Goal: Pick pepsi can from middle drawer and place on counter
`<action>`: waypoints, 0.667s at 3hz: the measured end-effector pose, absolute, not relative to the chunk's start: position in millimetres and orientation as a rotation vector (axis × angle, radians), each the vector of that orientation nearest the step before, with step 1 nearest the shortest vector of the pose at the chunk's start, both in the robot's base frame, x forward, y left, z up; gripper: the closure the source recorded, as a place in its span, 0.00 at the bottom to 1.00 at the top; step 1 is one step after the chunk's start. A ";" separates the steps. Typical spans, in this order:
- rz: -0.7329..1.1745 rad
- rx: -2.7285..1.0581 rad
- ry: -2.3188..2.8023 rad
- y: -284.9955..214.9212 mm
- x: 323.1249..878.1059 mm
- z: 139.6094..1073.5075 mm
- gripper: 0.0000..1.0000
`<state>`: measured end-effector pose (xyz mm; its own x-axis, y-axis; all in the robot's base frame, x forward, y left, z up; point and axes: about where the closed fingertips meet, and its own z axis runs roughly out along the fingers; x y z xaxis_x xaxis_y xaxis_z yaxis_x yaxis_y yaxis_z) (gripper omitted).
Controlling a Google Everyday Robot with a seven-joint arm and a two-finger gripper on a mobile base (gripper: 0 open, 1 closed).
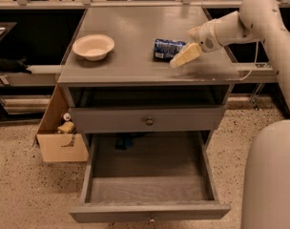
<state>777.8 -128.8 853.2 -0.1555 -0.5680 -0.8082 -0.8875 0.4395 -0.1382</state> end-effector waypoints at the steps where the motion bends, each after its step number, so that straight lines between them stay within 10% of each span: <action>1: 0.443 -1.248 1.681 -148.4 753.3 881.3 0.00; 2: 0.416 -1.264 1.554 -163.0 725.9 897.9 0.00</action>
Offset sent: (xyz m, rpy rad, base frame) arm -0.0926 -0.0585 0.0669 0.1137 -0.3883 0.1234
